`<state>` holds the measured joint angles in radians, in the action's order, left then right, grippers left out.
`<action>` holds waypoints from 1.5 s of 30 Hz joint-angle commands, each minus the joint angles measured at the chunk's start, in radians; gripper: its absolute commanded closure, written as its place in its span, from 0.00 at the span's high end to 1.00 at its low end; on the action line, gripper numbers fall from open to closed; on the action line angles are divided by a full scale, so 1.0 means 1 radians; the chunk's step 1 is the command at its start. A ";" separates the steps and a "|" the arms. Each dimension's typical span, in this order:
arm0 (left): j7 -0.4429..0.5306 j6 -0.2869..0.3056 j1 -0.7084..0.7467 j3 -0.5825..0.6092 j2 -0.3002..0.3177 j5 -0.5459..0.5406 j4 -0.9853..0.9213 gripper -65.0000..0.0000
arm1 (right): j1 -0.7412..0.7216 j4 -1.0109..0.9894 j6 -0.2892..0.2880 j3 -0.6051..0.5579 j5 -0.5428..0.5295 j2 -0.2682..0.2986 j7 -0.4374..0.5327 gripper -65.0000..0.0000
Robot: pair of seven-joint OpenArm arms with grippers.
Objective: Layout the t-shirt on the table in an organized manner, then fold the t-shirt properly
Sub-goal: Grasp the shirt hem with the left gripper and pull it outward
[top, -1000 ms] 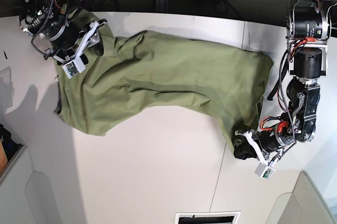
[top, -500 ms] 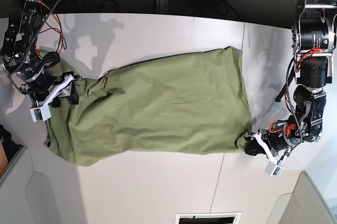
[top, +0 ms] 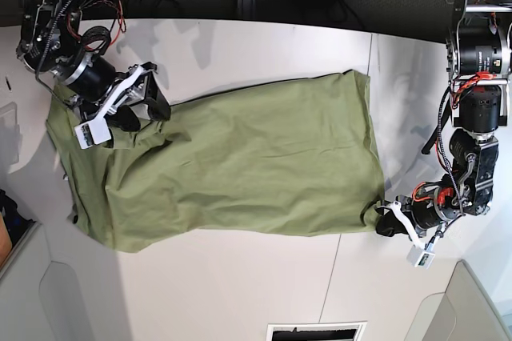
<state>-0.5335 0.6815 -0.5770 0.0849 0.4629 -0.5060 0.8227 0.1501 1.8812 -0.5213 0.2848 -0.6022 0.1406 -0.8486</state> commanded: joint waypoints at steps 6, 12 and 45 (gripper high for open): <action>-0.006 0.011 -0.035 -0.005 0.016 -0.049 0.016 0.26 | -0.045 -0.005 0.004 -0.138 0.171 -0.071 0.073 0.59; -0.389 0.017 -0.026 -0.005 0.093 -0.465 0.024 0.54 | -0.095 -0.102 0.055 -0.225 0.291 -0.072 0.116 0.59; -0.480 0.017 0.697 -0.009 0.138 -0.705 0.550 0.14 | -0.125 -0.117 0.054 -0.223 0.314 -0.066 0.108 0.59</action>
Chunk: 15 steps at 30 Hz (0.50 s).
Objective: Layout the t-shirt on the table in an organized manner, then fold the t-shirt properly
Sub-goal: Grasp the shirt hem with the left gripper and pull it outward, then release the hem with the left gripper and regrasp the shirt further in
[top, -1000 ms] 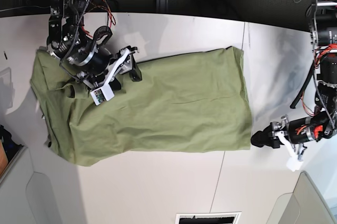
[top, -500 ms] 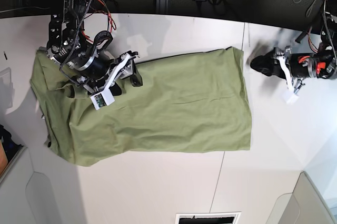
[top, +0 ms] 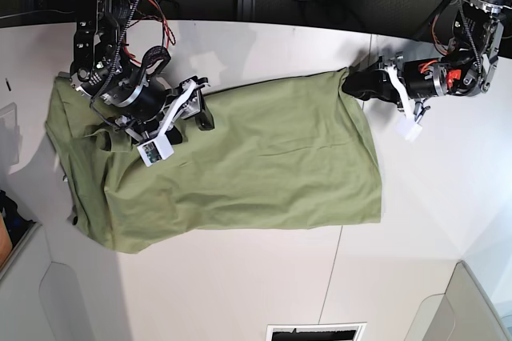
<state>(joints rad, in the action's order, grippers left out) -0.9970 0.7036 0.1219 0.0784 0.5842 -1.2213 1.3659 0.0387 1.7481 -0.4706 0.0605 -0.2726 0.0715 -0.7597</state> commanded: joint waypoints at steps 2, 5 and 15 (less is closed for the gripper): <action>-0.016 -0.005 -0.003 -0.002 0.018 0.005 0.010 0.00 | -0.014 0.016 0.003 0.001 -0.015 0.003 0.019 0.59; -0.018 -0.005 -0.003 -0.009 0.045 0.004 0.048 0.00 | -0.014 0.016 0.003 0.001 -0.015 0.003 0.019 0.59; -0.085 -0.005 -0.003 -0.010 0.223 -0.053 0.330 0.00 | -0.014 0.016 0.003 0.001 -0.016 0.003 0.024 0.59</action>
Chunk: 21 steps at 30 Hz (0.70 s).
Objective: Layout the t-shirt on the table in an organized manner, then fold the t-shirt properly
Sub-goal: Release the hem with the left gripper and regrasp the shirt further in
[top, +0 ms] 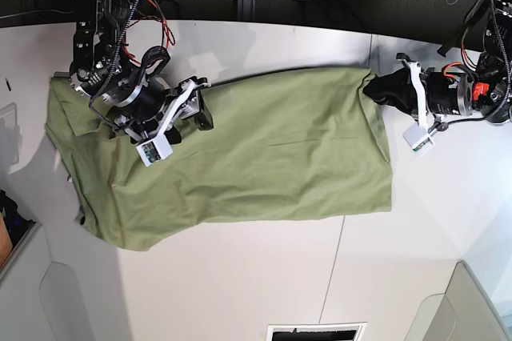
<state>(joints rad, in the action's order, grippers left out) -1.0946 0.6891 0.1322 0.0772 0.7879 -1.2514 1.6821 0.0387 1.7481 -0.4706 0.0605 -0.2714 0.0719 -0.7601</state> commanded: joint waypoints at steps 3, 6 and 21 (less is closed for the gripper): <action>0.014 0.009 -0.016 -0.009 0.032 0.010 0.117 0.00 | -0.014 0.016 0.004 0.001 -0.017 0.003 0.024 0.59; 0.076 0.009 -0.016 -0.009 0.024 0.065 0.212 0.00 | -0.014 0.016 0.004 0.001 -0.017 0.002 0.024 0.59; 0.292 0.009 -0.262 0.065 -0.346 0.361 0.038 0.17 | -0.013 0.016 0.022 0.001 -0.023 -0.008 0.000 0.59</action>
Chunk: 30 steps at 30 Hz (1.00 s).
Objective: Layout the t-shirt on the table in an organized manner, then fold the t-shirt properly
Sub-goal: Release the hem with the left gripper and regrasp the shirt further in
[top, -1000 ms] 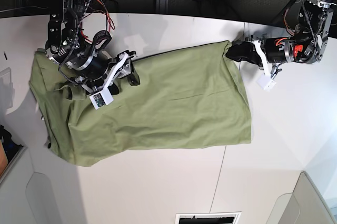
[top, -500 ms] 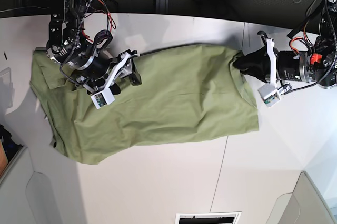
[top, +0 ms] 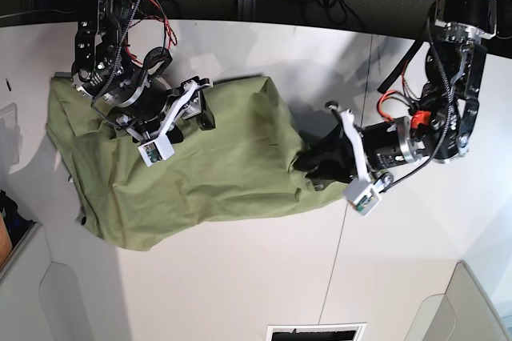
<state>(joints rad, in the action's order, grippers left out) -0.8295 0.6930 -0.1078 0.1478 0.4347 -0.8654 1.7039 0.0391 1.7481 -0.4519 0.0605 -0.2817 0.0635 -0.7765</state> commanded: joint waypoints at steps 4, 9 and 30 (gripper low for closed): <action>0.102 0.005 -0.156 0.079 -0.103 0.101 -0.221 0.17 | -0.013 0.016 0.003 0.001 -0.013 0.000 0.015 0.59; 0.137 0.005 -0.301 0.130 -0.223 0.198 -0.551 0.42 | -0.008 0.016 0.003 0.001 -0.011 0.000 0.005 0.59; -0.049 0.005 -0.168 -0.083 -0.078 -0.088 -0.354 0.53 | -0.008 0.016 0.011 0.001 0.039 0.000 -0.005 0.59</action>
<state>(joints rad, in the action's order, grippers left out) -0.8982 0.6884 -0.2493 0.0689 0.3508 -0.9257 1.3296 0.0418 1.7481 -0.4477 0.0605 -0.2302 0.0631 -0.8009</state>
